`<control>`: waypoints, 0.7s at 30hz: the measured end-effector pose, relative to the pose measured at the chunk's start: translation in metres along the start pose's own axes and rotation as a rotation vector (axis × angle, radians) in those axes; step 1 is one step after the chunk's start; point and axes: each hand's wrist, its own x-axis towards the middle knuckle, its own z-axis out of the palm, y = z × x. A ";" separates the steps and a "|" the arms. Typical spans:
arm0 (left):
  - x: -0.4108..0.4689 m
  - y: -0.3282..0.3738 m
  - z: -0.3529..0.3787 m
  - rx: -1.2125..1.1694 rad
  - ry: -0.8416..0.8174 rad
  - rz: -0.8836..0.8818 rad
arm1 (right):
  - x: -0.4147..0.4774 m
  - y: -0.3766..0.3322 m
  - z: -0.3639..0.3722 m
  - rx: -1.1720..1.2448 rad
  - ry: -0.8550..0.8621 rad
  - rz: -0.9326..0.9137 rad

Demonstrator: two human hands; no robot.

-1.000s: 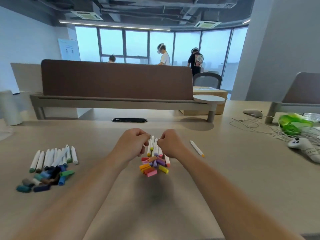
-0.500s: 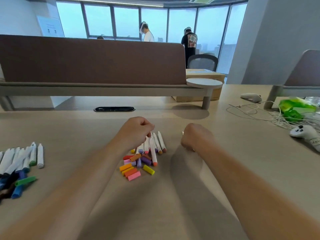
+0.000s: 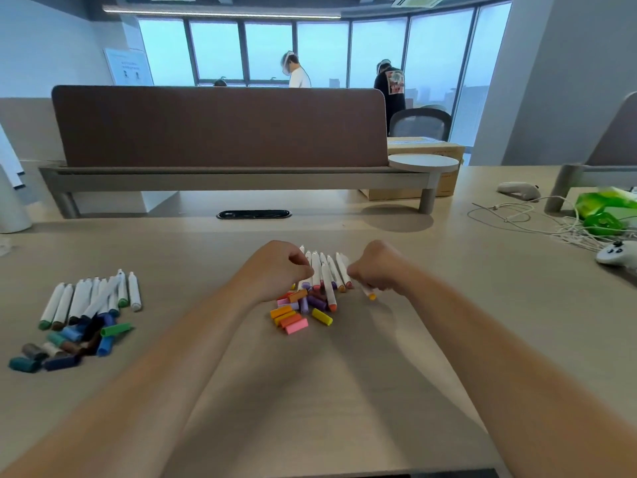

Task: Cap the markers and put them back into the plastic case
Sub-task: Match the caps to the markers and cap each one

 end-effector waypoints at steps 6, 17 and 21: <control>0.000 -0.006 -0.002 0.031 0.012 -0.018 | -0.001 -0.017 0.009 0.369 -0.012 -0.101; 0.018 -0.013 0.006 0.017 0.053 -0.006 | 0.010 -0.032 0.019 0.581 -0.036 -0.160; 0.024 -0.014 0.012 0.007 0.064 0.021 | 0.017 -0.030 0.027 0.564 0.023 -0.170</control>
